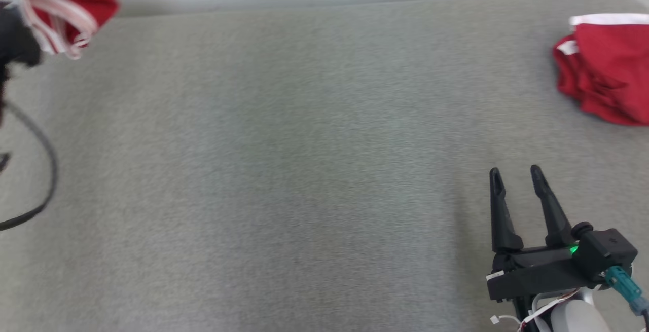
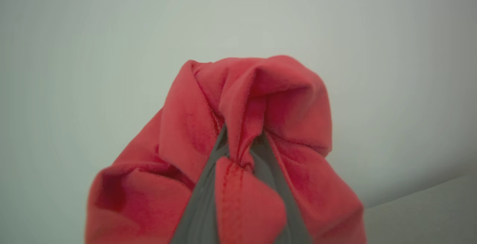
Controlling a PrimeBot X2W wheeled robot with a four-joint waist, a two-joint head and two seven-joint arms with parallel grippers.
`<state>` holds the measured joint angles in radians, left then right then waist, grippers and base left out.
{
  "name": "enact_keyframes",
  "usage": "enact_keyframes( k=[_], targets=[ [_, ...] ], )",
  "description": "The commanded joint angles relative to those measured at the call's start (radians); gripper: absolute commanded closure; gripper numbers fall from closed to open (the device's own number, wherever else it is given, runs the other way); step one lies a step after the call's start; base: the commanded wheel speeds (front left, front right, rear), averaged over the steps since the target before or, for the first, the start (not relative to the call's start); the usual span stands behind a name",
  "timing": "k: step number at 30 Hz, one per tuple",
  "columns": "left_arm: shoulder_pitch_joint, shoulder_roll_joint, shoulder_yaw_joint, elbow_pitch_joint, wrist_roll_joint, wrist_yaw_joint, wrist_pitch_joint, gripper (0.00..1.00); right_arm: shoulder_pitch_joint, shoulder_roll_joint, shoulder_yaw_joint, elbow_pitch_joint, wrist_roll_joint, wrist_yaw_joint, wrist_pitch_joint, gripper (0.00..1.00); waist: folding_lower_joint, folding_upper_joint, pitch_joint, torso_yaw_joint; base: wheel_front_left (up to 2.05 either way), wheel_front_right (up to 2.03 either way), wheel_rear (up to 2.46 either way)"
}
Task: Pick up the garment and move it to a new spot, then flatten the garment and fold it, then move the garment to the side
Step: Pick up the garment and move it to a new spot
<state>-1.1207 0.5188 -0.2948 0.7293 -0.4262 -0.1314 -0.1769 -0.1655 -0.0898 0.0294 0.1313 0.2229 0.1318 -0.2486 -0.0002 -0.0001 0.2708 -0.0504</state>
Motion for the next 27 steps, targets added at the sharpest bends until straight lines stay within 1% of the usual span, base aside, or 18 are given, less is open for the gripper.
enact_keyframes(
  k=[1, 7, 12, 13, 14, 20, 27],
  targets=[
    [-0.023, -0.025, -0.022, -0.04, 0.008, 0.002, 0.015, 1.0, 0.006, 0.006, 0.004, 0.01, 0.007, -0.003, -0.008, 0.0, 0.0002, 0.0001, -0.058, -0.073, 0.0, 0.0, 0.0],
    [-0.043, -0.116, -0.106, -0.17, -0.011, 0.002, 0.072, 1.0, 0.009, 0.021, 0.025, 0.041, 0.023, -0.003, -0.017, 0.0, 0.0002, 0.0001, -0.082, -0.162, 0.0, 0.0, 0.0],
    [0.0, -0.205, -0.156, -0.208, -0.028, 0.007, 0.08, 1.0, 0.013, 0.028, 0.023, 0.044, 0.026, -0.003, -0.017, 0.0, 0.0002, 0.0001, -0.091, -0.218, 0.0, 0.0, 0.0],
    [0.0, -0.205, -0.156, -0.208, -0.028, 0.007, 0.08, 1.0, 0.013, 0.028, 0.023, 0.044, 0.026, -0.003, -0.017, 0.0, 0.0002, 0.0001, -0.091, -0.218, 0.0, 0.0, 0.0],
    [0.026, -0.239, -0.173, -0.214, -0.035, 0.007, 0.073, 1.0, 0.017, 0.03, 0.021, 0.039, 0.027, -0.003, -0.017, 0.0, 0.0002, 0.0001, -0.094, -0.233, 0.0, 0.0, 0.0],
    [0.147, -0.327, -0.227, -0.224, -0.053, 0.016, 0.05, 1.0, 0.028, 0.033, 0.01, 0.028, 0.02, -0.003, -0.015, 0.0, 0.0002, 0.0001, -0.1, -0.246, 0.0, 0.0, 0.0],
    [0.348, -0.403, -0.268, -0.17, -0.107, 0.029, 0.01, 1.0, 0.038, 0.035, 0.009, 0.026, 0.02, -0.003, -0.015, 0.0, 0.0002, 0.0001, -0.1, -0.234, 0.0, 0.0, 0.0]
  ],
)
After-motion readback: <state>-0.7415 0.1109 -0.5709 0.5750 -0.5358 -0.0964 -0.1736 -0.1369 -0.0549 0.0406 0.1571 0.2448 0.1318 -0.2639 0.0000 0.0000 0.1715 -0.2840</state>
